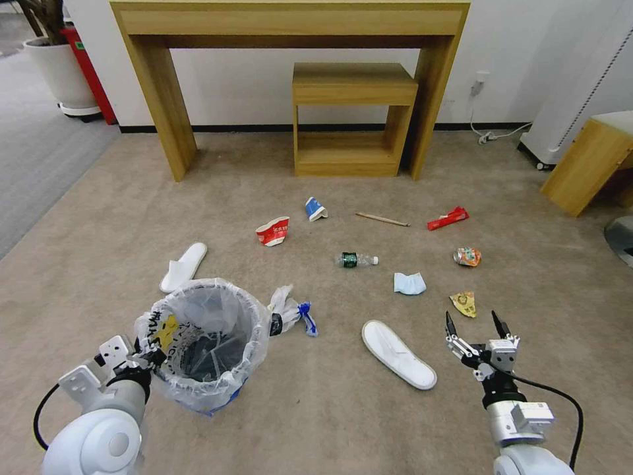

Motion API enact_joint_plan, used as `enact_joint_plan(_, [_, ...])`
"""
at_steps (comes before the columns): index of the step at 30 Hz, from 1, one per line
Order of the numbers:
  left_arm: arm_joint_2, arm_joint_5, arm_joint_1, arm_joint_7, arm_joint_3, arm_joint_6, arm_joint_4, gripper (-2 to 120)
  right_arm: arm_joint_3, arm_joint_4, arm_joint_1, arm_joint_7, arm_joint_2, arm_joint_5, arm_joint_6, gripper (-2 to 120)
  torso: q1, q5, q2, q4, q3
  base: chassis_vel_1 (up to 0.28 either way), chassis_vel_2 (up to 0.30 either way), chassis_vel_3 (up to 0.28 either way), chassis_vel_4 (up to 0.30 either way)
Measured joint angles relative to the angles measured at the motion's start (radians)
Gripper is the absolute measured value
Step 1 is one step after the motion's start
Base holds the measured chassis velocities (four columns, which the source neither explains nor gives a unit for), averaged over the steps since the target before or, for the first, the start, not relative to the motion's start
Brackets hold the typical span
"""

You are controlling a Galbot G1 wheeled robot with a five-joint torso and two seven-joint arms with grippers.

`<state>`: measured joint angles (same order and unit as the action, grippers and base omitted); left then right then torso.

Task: Pick up the trash bin and place the garbage on the floor into it.

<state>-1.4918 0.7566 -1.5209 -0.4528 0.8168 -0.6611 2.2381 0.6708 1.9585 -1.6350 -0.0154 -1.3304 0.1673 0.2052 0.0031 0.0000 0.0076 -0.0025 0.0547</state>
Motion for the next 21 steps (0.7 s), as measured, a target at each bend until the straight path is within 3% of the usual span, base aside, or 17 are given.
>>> enact_joint_plan(21, [-0.011,-0.019,0.001,0.007,-0.004,0.007,-0.003,1,-0.003,-0.013,0.012,0.004,0.006,0.003,0.023,93,0.0,0.0,0.0,0.0,0.0,-0.075,0.081,0.077,-0.078])
